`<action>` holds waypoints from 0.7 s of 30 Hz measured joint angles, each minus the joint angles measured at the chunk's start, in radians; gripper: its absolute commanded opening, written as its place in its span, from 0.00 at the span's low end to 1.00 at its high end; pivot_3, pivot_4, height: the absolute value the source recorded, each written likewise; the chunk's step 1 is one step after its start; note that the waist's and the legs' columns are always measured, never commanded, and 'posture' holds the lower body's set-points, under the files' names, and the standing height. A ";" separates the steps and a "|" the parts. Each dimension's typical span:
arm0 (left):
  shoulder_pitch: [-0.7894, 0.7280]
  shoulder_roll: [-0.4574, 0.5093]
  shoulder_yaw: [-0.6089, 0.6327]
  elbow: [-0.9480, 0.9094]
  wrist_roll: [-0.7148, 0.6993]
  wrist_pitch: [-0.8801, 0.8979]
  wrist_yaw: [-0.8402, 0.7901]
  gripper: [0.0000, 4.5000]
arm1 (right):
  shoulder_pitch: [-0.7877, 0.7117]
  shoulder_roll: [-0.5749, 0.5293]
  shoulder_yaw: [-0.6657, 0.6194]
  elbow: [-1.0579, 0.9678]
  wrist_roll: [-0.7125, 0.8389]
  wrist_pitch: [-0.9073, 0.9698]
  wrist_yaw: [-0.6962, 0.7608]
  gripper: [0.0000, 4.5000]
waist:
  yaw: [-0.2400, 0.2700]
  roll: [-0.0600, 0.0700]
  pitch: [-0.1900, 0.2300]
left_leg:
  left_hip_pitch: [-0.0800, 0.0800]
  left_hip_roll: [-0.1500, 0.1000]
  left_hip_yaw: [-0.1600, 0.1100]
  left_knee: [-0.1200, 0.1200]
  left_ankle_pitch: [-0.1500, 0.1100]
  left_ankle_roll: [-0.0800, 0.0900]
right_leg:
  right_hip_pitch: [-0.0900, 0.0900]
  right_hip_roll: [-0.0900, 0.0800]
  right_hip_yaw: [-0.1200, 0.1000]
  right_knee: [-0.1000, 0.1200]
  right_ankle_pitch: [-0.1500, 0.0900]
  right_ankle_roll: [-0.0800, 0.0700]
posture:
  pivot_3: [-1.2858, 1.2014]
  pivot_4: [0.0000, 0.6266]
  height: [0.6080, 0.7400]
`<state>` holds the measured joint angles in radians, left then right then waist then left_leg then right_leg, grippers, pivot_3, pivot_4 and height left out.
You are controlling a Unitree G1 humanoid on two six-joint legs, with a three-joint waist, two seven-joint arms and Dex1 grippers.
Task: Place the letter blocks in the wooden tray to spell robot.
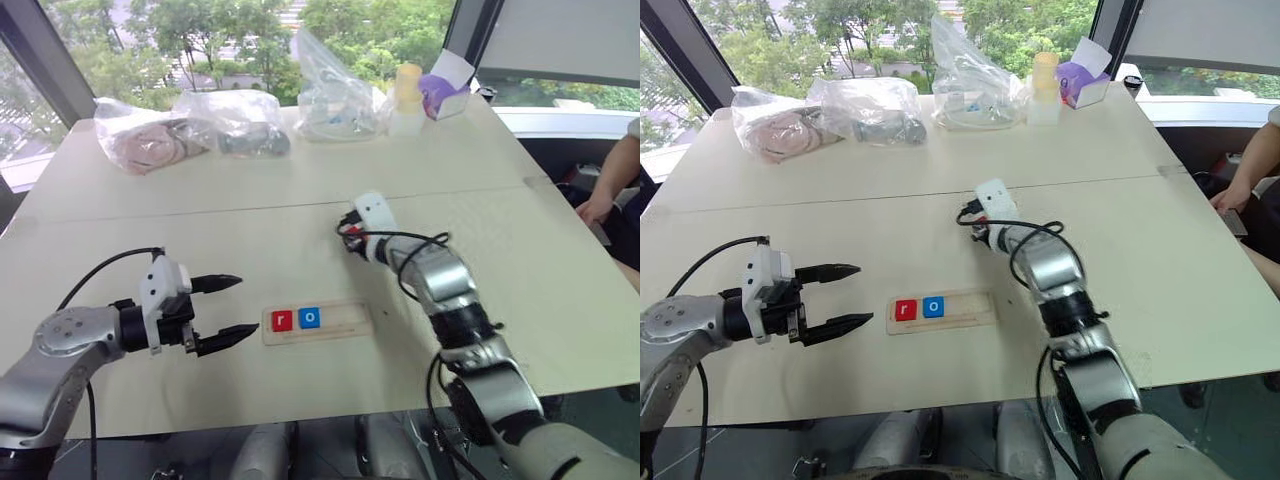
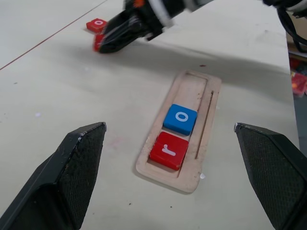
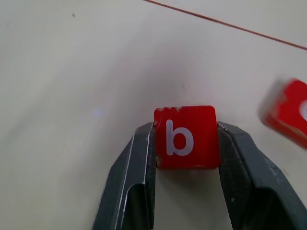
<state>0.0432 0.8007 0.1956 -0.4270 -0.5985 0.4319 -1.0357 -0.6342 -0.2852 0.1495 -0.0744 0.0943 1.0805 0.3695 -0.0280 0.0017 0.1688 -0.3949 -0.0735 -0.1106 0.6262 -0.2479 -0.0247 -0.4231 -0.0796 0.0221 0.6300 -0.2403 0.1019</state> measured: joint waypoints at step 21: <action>-0.186 -0.157 -0.080 0.122 -0.006 -0.112 -0.009 1.00 | 0.390 -0.176 -0.254 -0.632 0.252 0.526 -0.001 0.83 | 0.016 -0.004 0.000 | 0.000 0.001 0.001 0.004 0.000 0.000 | 0.003 -0.001 0.000 -0.001 -0.001 0.000 | 0.52 0.24 1.00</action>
<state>-0.1427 0.6435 0.1153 -0.3051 -0.6042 0.3201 -1.0443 -0.2444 -0.4615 -0.1046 -0.7066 0.3468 1.6068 0.3683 -0.0116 -0.0018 0.1689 -0.3950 -0.0724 -0.1093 0.6304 -0.2479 -0.0246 -0.4204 -0.0804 0.0219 0.6287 -0.2410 0.1019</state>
